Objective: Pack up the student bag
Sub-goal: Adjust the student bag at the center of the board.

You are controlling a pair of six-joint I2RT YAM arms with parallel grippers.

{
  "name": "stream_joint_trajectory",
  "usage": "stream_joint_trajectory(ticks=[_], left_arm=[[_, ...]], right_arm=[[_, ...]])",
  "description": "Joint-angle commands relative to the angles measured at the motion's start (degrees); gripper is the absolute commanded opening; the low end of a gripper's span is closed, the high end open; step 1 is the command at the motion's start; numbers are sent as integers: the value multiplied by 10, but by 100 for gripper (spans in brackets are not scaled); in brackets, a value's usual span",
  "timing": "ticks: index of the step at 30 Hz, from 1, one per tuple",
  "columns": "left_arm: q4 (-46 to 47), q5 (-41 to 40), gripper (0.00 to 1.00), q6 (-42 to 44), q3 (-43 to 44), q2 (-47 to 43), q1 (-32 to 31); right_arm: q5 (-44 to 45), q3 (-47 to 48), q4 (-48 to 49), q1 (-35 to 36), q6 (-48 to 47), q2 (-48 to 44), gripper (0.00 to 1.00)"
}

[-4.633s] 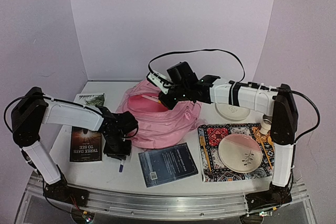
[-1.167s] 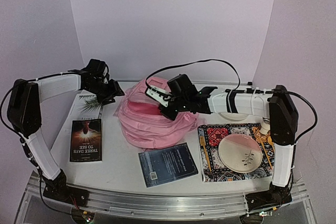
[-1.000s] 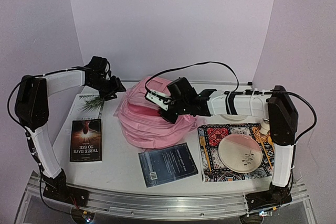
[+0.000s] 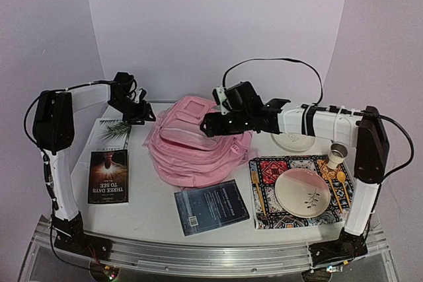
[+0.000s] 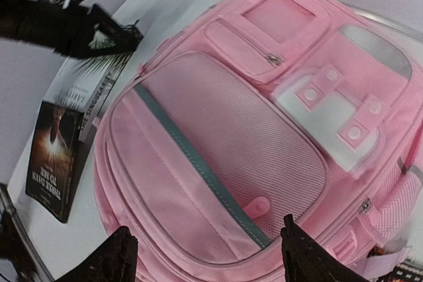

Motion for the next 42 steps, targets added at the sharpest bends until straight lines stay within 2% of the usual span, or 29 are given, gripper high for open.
stream_joint_trajectory(ticks=[1,6,12,15,19,24,28,42], left_arm=[[-5,43,59,137,18,-31,7],[-5,109,60,240,34,-25,7],[-4,153,55,396,16,-39,7],[-4,160,54,445,3,-44,6],[-5,153,53,436,2,-31,9],[-6,244,47,400,-9,-14,28],[-5,286,47,394,-17,-4,30],[-7,263,51,386,4,51,36]], right_arm=[[-23,-3,-29,-37,205,23,74],[-61,15,-21,-48,250,56,71],[-82,24,-12,-49,284,91,67],[-88,20,-7,-52,292,99,65],[-92,21,-2,-55,290,105,64],[-101,30,1,-56,286,117,63],[-104,33,3,-56,286,122,62],[-111,43,5,-56,275,128,62]])
